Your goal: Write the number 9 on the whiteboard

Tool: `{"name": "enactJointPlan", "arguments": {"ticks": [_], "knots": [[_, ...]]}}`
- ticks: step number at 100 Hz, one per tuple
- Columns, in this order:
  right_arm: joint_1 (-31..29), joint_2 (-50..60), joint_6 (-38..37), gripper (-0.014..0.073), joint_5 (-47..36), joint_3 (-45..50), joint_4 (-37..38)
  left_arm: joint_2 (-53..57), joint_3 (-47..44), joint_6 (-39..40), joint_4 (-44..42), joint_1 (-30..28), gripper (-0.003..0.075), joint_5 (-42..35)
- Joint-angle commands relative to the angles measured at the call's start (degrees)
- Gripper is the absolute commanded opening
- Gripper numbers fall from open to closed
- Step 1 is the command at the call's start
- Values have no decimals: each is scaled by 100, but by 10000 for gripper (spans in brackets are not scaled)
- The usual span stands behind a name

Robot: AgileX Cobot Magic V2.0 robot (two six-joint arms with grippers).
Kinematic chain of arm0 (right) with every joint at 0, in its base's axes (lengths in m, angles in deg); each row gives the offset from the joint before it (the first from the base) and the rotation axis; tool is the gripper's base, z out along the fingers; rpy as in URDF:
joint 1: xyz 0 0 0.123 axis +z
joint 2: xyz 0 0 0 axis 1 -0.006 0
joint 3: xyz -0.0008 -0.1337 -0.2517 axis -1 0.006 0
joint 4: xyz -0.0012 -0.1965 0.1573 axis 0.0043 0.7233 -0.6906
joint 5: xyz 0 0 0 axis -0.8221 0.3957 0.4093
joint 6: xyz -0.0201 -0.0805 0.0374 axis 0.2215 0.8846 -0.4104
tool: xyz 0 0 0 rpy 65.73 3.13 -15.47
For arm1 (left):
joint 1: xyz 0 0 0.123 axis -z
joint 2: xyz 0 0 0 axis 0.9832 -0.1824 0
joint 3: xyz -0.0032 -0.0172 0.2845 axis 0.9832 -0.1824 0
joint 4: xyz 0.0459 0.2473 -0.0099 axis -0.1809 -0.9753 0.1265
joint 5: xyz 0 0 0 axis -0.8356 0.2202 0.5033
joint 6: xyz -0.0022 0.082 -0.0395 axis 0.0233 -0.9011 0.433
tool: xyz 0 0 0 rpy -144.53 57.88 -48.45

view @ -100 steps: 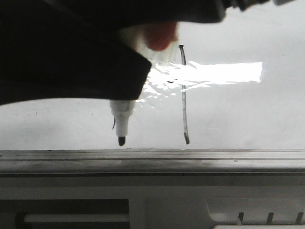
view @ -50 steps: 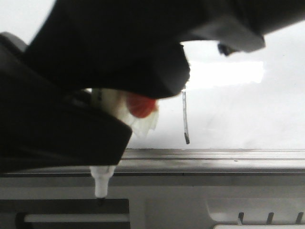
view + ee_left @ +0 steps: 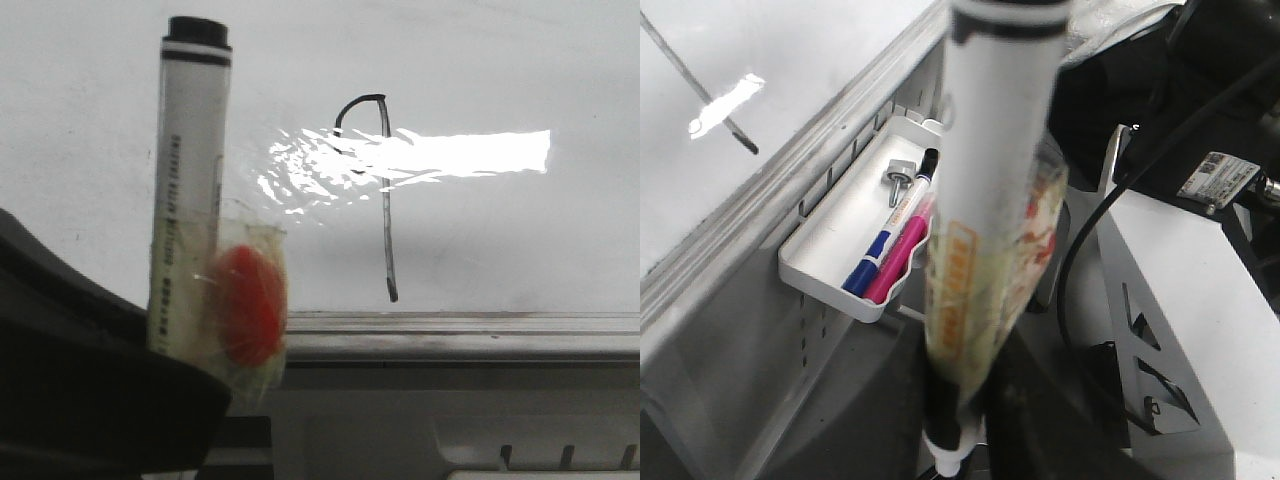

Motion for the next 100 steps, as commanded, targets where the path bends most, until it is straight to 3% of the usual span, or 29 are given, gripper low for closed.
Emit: {"name": "enactJointPlan", "arguments": {"ticks": [1,11,23,38,70,100], "knots": [[-24,326,38,479,-90,-168,-153,63,139,242,412,12,-20,-25],[-24,589,38,230,309,-168,-167,63,209,583,412,12,-20,-610],[-24,776,38,-81,617,-168,-46,63,450,1639,412,12,-20,-1830],[-24,810,38,-69,719,-168,1,10,804,2449,412,12,-20,-2972],[-24,810,38,-69,759,-168,1,-847,1483,2449,402,37,-20,-4455],[-24,810,38,-69,779,-168,1,-1482,2148,2414,402,180,-20,-4699]]}}
